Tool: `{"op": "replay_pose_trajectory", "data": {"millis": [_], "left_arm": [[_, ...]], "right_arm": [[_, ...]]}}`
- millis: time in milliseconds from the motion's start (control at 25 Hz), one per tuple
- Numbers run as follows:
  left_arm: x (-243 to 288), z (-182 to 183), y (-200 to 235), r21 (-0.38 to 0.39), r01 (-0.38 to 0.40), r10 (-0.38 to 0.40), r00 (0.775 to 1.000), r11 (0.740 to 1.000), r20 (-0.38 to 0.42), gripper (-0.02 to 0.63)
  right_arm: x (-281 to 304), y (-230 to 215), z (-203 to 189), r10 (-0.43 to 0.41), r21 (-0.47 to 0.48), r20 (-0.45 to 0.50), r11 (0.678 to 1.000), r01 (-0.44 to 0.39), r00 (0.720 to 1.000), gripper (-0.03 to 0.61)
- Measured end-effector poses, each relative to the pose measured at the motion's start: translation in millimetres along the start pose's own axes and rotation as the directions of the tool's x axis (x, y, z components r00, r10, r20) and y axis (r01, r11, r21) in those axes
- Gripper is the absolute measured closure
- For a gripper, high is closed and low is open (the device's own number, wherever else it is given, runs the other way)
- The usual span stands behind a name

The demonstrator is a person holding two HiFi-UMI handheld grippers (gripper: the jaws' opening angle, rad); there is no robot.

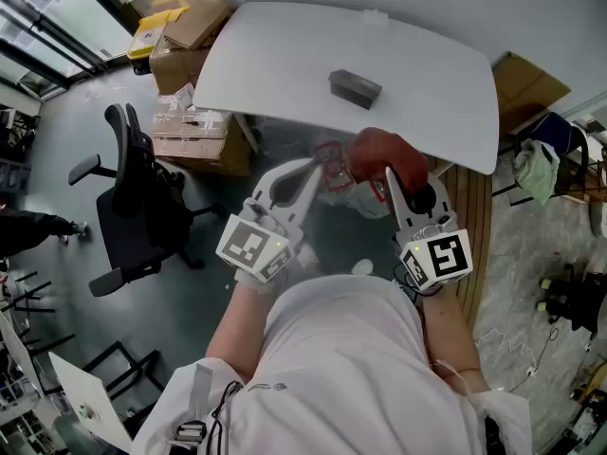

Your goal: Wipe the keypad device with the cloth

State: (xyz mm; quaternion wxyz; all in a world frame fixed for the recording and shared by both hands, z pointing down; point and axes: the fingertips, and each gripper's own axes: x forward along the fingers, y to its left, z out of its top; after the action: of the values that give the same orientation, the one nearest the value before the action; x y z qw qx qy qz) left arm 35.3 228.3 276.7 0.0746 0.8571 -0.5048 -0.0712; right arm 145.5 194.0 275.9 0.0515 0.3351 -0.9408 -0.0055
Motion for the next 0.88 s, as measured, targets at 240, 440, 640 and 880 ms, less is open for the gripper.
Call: {"op": "replay_pose_trajectory", "data": {"millis": [240,440,640,880], "left_arm": [[-9,-5,25,-0.001,0.002,-0.002,1.0,1.0,-0.022,0.604],[-17,-10,47,-0.023,0.018,-0.019,0.999,1.0,-0.033,0.603],[-15,-14,65,-0.032,0.051,-0.053,0.997,0.998,-0.051,0.603],[-4,-26,79,-0.05,0.048,-0.052,0.995,0.998,-0.087,0.603]], "right_arm": [[17,5,-8,-0.029,0.043,-0.019,0.999,0.029,0.999,0.523],[37,16,-13,-0.038,0.042,-0.027,0.998,0.039,0.999,0.523],[51,16,-14,-0.072,0.034,-0.015,0.997,0.073,0.997,0.523],[60,-11,-27,-0.132,0.049,-0.072,0.99,0.136,0.989,0.523]]}}
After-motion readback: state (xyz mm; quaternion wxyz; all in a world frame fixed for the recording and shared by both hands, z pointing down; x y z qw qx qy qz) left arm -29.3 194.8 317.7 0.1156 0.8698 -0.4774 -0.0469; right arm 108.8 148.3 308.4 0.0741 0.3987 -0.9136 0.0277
